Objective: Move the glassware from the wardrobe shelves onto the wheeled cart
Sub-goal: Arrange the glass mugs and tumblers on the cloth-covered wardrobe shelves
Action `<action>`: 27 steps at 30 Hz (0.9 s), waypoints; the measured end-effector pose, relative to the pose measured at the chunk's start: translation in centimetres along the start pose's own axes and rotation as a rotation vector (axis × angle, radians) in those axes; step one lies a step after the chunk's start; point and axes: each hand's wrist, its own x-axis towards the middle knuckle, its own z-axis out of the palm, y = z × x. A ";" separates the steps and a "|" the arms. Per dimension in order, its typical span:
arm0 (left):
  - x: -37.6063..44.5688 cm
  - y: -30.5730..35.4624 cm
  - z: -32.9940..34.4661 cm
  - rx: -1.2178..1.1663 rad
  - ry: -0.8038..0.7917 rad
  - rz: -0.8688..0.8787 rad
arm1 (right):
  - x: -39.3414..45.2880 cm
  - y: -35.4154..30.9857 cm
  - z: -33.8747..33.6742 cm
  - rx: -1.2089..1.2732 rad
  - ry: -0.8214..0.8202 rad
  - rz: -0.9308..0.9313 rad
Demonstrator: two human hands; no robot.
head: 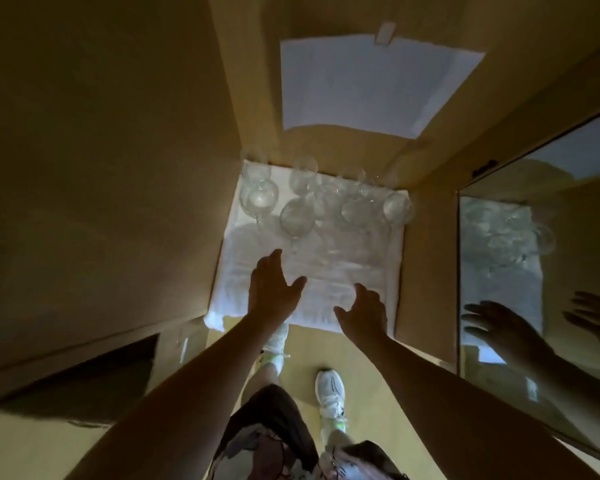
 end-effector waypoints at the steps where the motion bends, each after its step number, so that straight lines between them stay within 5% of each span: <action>1: 0.6 -0.5 0.4 -0.023 -0.021 -0.023 | 0.7 -0.1 0.5 0.005 -0.013 0.015; 9: 5.1 -3.9 4.3 -0.048 -0.166 -0.195 | 7.9 -0.9 3.9 0.128 0.009 0.067; 19: 11.6 -4.6 8.2 -0.133 -0.114 -0.251 | 16.5 1.3 5.4 -0.312 0.147 -0.234; 27: 14.9 -3.7 10.5 -0.420 -0.120 -0.394 | 17.9 1.8 6.7 -0.396 0.250 -0.207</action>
